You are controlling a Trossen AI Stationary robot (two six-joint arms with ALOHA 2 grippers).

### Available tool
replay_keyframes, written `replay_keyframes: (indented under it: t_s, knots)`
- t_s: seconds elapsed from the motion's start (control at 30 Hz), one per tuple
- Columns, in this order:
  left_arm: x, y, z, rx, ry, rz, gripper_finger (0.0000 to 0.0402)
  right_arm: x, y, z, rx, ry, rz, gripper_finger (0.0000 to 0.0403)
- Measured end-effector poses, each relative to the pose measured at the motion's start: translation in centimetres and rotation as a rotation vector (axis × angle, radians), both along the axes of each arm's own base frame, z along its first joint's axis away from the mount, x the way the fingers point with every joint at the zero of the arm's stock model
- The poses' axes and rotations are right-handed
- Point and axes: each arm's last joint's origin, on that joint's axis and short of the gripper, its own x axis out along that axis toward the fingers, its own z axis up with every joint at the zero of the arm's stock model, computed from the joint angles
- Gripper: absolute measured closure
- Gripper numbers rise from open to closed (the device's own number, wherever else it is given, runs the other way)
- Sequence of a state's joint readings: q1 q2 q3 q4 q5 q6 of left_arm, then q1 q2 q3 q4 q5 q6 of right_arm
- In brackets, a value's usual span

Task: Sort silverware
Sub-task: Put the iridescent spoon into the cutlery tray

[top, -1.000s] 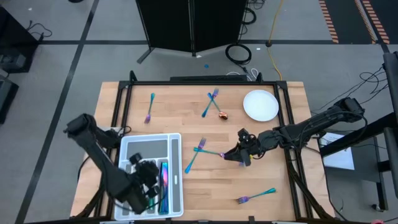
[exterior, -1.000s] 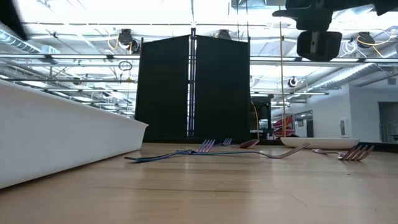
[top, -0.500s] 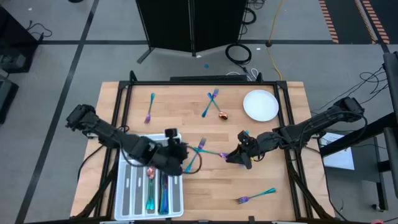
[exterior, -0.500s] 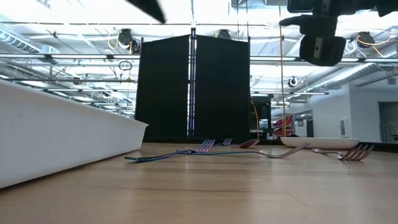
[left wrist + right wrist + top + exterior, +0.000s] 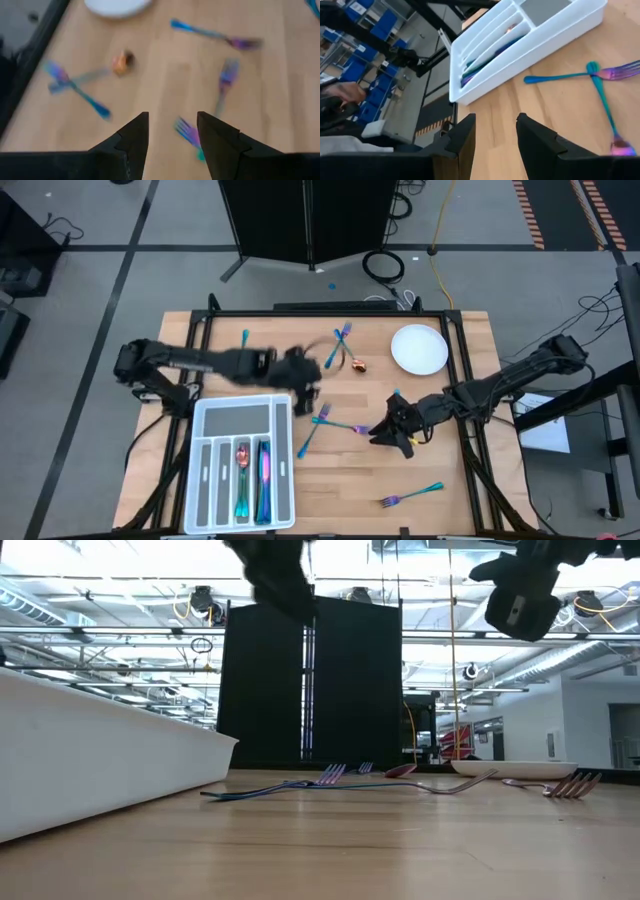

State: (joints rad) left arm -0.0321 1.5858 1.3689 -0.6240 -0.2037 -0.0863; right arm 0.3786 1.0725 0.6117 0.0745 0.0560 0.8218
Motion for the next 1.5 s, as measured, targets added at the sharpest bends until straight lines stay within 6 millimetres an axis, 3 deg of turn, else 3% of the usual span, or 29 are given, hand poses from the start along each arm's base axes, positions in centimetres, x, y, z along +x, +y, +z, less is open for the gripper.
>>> replay_keyframes:
  t_s: [0.2, 0.33, 0.47, 0.57, 0.7, 0.8, 1.1, 1.5]
  knots:
    - [2.9, 10.8, -1.3, 0.076, -0.183, -0.096, 0.0233, -0.4, -1.7, 0.3, 0.006, 0.032, -0.069, 0.0275]
    - [5.2, 17.5, -4.9, 0.001, -0.216, -0.177, 0.0233, -0.8, -3.4, 1.2, 0.075, 0.01, -0.192, 0.0275]
    - [8.3, 21.4, -8.4, -0.055, -0.152, -0.207, 0.0233, -1.6, -5.1, 2.2, 0.128, -0.022, -0.274, 0.0275]
    - [9.9, 22.0, -10.2, -0.064, -0.002, -0.289, 0.0233, -2.3, -6.0, 3.0, 0.166, -0.068, -0.326, 0.0275]
    - [11.3, 21.5, -11.5, 0.067, 0.183, -0.43, 0.0233, -3.1, -6.7, 3.9, 0.181, -0.126, -0.349, 0.0275]
    - [12.2, 21.1, -11.9, 0.168, 0.208, -0.48, 0.0233, -3.5, -7.0, 4.3, 0.17, -0.148, -0.357, 0.0275]
    - [13.0, 19.6, -13.1, 0.199, 0.26, -0.502, 0.0233, -4.1, -7.3, 4.7, 0.144, -0.177, -0.36, 0.0275]
    - [13.1, 20.0, -15.7, 0.303, 0.394, -0.51, 0.0233, -4.4, -7.4, 4.8, 0.14, -0.182, -0.358, 0.0275]
